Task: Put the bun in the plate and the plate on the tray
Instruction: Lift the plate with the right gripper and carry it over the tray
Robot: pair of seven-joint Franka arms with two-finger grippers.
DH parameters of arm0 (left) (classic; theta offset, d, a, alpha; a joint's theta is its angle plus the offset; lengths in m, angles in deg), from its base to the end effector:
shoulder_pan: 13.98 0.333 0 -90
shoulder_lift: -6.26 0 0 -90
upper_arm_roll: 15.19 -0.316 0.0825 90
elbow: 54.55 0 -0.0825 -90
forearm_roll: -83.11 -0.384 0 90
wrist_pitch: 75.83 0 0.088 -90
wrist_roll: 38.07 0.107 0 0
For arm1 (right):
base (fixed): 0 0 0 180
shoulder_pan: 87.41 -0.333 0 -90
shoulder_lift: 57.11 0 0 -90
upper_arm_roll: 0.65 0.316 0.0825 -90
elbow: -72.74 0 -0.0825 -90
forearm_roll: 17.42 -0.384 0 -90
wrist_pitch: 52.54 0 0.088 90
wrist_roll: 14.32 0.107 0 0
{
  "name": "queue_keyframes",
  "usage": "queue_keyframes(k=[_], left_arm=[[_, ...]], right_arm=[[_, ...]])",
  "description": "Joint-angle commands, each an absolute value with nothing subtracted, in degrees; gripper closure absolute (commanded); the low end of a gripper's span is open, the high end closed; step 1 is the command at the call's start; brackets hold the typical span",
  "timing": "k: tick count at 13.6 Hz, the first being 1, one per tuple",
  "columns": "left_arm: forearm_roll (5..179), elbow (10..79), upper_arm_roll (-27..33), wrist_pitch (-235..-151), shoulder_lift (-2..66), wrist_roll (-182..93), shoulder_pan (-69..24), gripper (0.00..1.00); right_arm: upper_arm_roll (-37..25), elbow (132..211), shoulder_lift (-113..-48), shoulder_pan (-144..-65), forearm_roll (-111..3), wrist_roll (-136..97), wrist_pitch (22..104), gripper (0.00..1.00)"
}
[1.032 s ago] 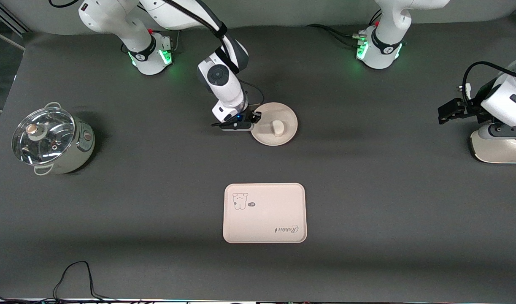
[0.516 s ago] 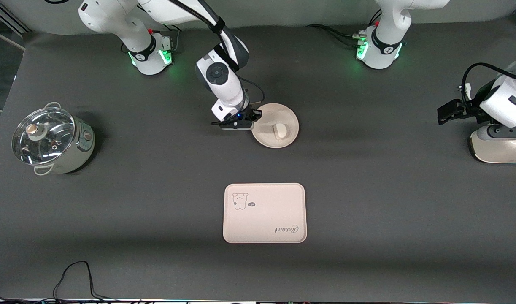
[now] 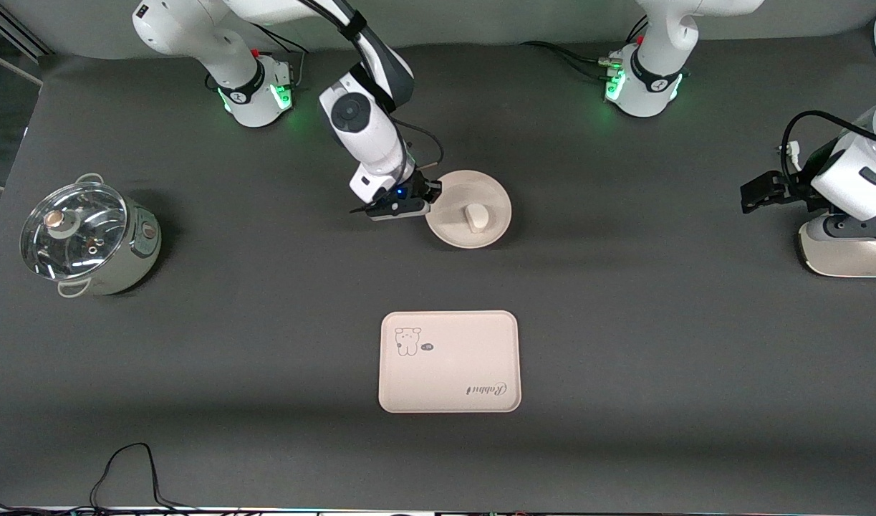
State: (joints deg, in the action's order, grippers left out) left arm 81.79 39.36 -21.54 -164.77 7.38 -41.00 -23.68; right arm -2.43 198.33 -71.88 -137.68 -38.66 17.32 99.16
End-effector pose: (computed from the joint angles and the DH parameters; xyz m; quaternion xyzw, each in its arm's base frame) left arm 0.5537 -0.0305 0.5802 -0.9985 0.0040 0.0523 0.0155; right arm 0.3880 0.4241 0.2858 -0.9902 0.0069 -0.0110 0.1388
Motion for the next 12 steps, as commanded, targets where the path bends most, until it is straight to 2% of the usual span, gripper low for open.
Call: queue_keyframes(k=[1,4,6,12], left_arm=[[81.88,39.23,-21.87,-165.22,7.49,-40.70,-23.91,0.00],[81.97,39.31,-21.96,-166.70,7.58,-40.79,-23.38,0.00],[81.97,38.88,-22.22,-165.75,7.67,-40.01,-23.03,0.00],[83.63,38.61,-22.31,-170.75,9.59,-39.30,-19.17,0.00]], right_arm=[[-2.32,199.49,-62.93,-134.97,-40.88,11.62,92.94,1.00],[-2.32,197.21,-62.81,-132.51,-44.67,6.69,91.69,1.00],[-2.32,189.86,-68.85,-130.13,-44.67,6.60,91.17,1.00],[-3.90,144.18,-98.72,-120.56,-43.88,7.12,69.58,1.00]])
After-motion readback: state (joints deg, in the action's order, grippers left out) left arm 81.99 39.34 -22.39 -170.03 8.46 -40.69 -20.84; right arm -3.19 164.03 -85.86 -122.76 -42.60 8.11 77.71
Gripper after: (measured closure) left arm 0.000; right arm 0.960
